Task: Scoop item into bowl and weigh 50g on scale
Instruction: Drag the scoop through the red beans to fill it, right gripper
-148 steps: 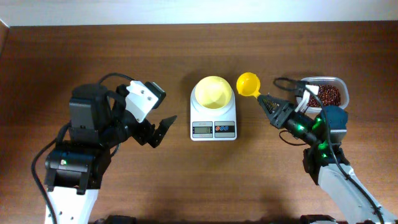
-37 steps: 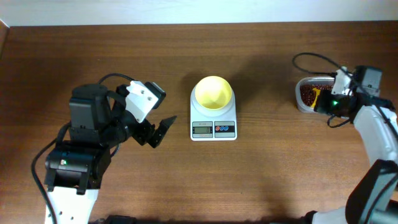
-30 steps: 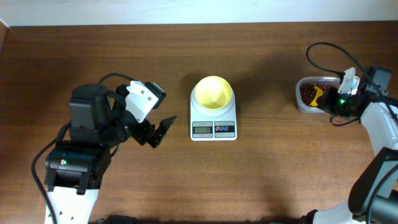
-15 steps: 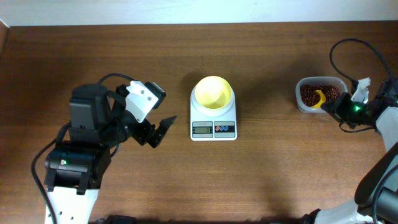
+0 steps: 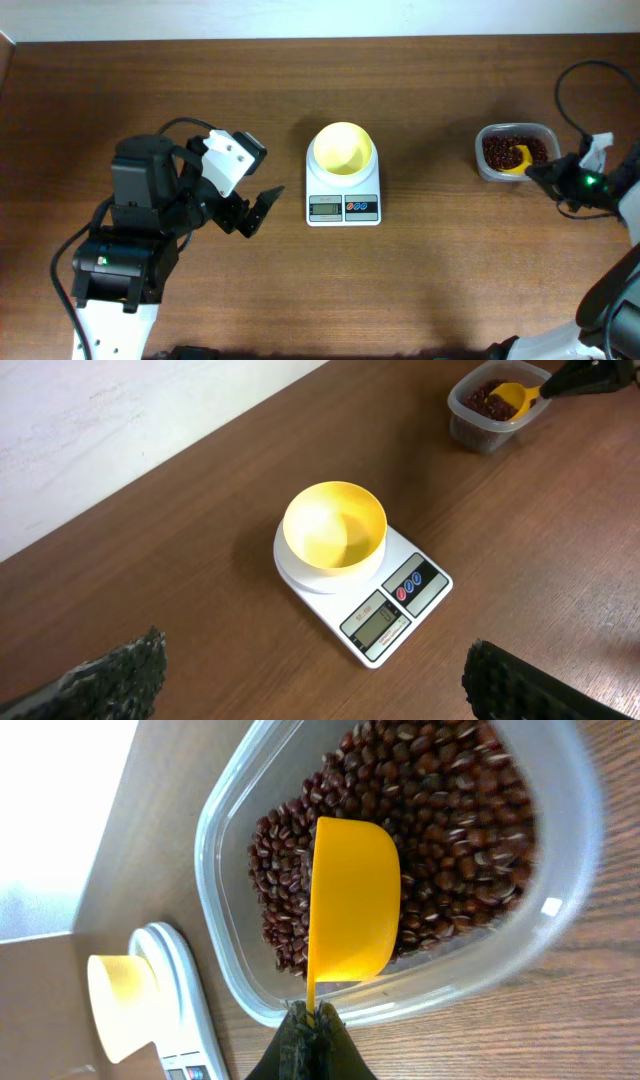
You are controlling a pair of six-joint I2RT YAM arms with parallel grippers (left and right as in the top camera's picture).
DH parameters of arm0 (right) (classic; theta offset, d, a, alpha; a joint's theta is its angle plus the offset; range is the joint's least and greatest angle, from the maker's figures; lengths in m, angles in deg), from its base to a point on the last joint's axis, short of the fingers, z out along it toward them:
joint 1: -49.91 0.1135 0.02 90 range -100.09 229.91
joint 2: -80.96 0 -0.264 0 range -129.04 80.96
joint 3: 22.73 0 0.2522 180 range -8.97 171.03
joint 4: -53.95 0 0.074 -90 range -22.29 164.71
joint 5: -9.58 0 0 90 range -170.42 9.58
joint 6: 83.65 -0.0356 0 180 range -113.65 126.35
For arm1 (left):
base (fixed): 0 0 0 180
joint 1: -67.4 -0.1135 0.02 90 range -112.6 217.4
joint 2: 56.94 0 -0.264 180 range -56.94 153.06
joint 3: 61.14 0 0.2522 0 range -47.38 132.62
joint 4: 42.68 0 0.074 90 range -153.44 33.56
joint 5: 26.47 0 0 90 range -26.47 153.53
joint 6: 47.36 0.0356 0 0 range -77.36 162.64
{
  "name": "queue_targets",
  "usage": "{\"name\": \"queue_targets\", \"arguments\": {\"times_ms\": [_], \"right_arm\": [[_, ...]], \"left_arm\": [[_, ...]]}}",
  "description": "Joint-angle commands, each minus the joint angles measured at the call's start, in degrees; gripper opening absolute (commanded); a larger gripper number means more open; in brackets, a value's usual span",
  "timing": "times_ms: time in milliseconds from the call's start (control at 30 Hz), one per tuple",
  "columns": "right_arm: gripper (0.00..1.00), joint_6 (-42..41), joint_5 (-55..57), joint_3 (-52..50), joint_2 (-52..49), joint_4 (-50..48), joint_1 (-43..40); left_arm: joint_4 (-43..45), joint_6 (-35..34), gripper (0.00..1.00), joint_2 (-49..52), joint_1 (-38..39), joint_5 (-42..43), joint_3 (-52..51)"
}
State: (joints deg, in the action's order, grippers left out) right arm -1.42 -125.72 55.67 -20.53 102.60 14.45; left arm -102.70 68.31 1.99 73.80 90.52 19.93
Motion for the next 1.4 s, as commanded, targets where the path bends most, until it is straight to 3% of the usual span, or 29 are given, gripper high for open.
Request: {"name": "queue_targets", "arguments": {"times_ms": [0,1067,1367], "right_arm": [[0.04,-0.02,-4.70,-0.44,-0.50,0.04,-1.70],[0.04,-0.04,-10.91,-0.44,-0.50,-2.34,-2.19],[0.04,-0.07,-17.64,-0.44,-0.50,-2.32,-2.12]], "left_arm": [[0.09,-0.70,0.99,-0.02,-0.17,-0.22,1.20],[0.09,-0.70,0.99,-0.02,-0.17,-0.22,1.20],[0.09,-0.70,0.99,-0.02,-0.17,-0.22,1.20]]}}
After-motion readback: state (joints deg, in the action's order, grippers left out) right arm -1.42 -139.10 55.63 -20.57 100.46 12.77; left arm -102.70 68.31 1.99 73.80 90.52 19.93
